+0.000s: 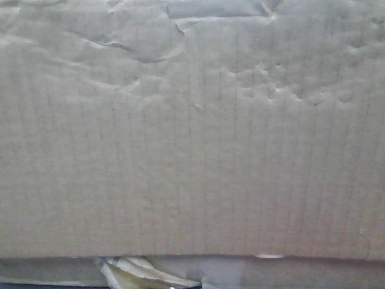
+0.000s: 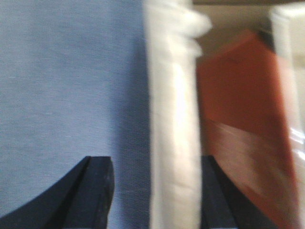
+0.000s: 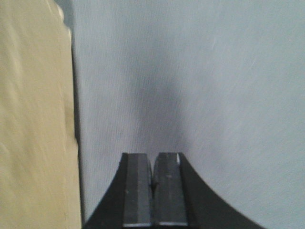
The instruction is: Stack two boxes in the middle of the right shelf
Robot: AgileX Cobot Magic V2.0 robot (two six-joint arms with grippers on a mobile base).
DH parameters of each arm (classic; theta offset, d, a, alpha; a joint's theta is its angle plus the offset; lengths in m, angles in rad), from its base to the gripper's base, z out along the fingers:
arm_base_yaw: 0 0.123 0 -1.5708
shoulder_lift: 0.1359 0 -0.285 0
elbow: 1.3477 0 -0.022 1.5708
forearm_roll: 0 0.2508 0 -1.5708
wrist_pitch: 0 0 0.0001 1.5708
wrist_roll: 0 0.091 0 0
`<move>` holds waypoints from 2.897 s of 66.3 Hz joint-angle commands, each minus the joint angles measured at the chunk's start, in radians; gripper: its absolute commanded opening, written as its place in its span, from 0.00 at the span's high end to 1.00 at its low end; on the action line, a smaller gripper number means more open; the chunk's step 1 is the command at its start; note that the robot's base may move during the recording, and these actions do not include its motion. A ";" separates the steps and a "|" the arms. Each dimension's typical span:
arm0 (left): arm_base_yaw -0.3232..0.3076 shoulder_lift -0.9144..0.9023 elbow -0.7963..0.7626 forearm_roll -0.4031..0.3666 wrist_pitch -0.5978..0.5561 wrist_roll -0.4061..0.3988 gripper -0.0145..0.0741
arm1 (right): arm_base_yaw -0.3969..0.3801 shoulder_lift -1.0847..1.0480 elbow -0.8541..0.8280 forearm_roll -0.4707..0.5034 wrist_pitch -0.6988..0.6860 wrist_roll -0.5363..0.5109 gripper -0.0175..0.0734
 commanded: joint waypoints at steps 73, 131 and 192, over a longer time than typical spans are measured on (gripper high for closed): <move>-0.002 -0.003 0.001 -0.034 -0.003 0.016 0.54 | 0.204 0.312 -0.160 0.053 0.009 0.081 0.47; -0.002 0.054 0.001 -0.034 -0.003 0.034 0.54 | 0.229 0.312 -0.116 0.072 0.009 0.101 0.47; -0.002 0.054 0.001 -0.035 -0.003 0.034 0.88 | 0.231 0.342 -0.116 0.027 0.009 0.101 0.98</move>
